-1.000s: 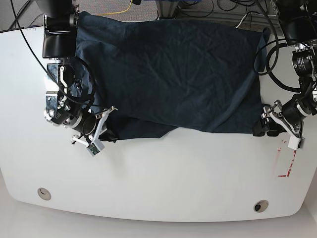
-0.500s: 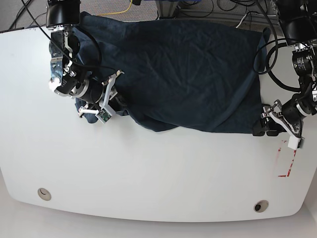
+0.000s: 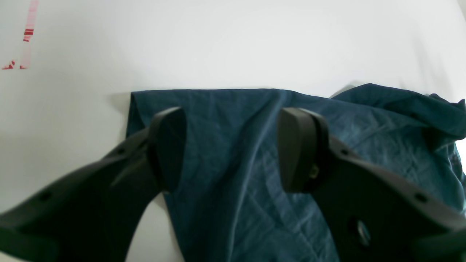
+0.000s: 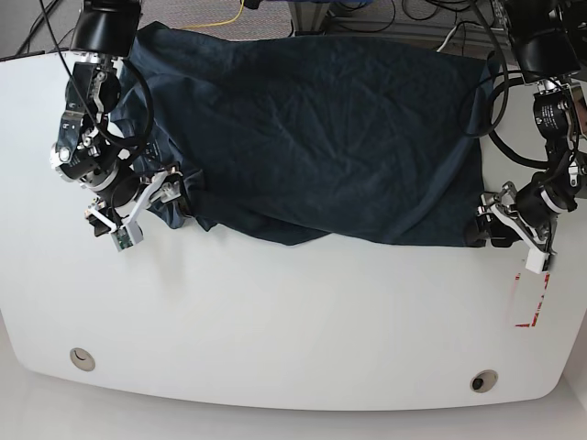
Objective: Layout the t-shirt on the table in an organized manner, then fold the t-shirt properly
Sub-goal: 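Grasp the hem corners of the shirt with both grippers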
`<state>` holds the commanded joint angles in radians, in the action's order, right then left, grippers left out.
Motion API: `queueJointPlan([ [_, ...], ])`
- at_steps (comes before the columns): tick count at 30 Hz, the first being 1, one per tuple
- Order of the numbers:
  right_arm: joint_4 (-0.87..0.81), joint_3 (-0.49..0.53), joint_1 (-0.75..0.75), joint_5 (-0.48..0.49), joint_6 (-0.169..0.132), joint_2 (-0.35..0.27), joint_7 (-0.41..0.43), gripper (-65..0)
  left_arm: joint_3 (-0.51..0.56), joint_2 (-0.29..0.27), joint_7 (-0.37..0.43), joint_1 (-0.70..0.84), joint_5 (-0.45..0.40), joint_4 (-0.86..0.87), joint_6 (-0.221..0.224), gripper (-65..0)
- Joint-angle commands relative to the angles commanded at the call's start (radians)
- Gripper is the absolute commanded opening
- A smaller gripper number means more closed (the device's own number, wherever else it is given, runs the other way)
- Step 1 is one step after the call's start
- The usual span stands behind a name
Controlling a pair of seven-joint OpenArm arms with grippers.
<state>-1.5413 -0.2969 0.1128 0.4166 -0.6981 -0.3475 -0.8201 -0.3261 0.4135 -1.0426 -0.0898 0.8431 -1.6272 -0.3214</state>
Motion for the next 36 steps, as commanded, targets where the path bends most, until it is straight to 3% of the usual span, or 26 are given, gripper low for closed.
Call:
queueJointPlan([
  [6, 0.285, -0.002, 0.140, -0.002, 0.000, -0.023, 0.006, -4.4, 0.018, -0.002, 0.000, 0.000, 0.002, 0.000, 0.000, -28.2],
  [16, 0.605, -0.002, 0.255, -0.002, 0.000, -0.058, 0.170, -4.4, 0.025, -0.002, 0.000, 0.011, 0.002, -0.003, 0.000, -28.2],
  [21, 0.629, 0.000, 0.253, -0.002, 0.000, -0.083, 0.201, -4.4, 0.025, -0.002, 0.000, 0.012, 0.002, -0.005, 0.000, -28.2],
  [28, 0.623, 0.002, 0.203, 0.006, 0.000, -0.083, 0.157, -4.4, 0.025, -0.002, 0.000, 0.012, 0.002, -0.003, 0.000, -28.2],
  [36, 0.500, 0.003, 0.124, 0.000, 0.000, -0.015, 0.086, -4.4, 0.025, -0.002, 0.000, 0.012, 0.002, -0.003, 0.000, -28.2],
])
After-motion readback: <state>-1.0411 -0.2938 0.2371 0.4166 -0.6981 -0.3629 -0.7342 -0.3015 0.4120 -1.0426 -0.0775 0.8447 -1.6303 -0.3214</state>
